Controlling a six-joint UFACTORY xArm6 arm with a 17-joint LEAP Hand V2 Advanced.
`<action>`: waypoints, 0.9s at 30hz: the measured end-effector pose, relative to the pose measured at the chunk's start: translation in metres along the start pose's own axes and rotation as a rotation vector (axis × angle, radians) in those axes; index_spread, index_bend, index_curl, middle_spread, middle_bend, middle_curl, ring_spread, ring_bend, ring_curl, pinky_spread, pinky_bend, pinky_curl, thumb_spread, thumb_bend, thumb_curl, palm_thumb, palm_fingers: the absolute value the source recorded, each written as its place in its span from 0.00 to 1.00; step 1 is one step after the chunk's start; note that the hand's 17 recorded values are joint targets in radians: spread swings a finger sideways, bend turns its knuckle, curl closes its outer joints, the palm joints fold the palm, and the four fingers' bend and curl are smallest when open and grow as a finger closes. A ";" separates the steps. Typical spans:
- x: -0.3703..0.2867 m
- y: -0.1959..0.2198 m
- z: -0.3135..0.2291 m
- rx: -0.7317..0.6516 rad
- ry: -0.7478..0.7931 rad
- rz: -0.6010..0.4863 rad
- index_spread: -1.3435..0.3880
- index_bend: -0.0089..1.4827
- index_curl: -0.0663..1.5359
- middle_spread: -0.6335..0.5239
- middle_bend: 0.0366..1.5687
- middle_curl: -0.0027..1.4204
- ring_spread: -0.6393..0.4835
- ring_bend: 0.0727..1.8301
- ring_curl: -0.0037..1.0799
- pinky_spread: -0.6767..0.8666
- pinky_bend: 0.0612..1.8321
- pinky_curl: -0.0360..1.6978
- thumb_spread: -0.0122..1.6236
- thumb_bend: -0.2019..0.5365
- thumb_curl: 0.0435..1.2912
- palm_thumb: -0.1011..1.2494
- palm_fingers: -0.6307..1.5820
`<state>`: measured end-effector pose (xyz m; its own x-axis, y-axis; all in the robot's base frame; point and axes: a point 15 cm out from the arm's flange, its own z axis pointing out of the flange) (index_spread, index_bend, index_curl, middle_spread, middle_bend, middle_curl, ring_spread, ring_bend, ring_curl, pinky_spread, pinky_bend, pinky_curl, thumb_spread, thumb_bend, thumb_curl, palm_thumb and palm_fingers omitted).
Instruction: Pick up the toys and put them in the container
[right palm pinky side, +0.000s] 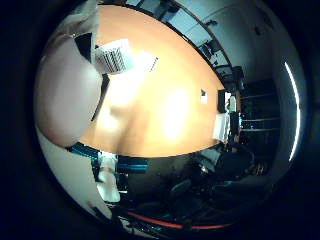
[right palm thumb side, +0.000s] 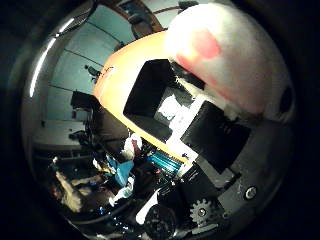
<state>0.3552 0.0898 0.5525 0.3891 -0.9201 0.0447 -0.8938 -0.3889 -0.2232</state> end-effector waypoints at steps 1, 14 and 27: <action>-0.011 -0.003 0.000 0.000 -0.007 -0.013 0.62 0.65 0.69 0.40 0.82 0.62 0.33 0.70 0.82 0.30 0.61 0.67 0.66 0.26 0.48 0.85 0.77; -0.120 -0.031 0.012 0.027 -0.066 -0.142 0.62 0.65 0.69 0.41 0.82 0.62 0.33 0.69 0.83 0.29 0.60 0.68 0.65 0.26 0.49 0.85 0.77; -0.128 -0.056 -0.001 0.144 -0.089 -0.133 0.61 0.52 0.64 0.39 0.72 0.57 0.35 0.64 0.72 0.23 0.52 0.57 0.78 0.23 0.36 0.67 0.75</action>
<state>0.3552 0.2297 0.5604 0.5251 -0.8511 -0.0018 -0.7949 -0.4896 -0.3583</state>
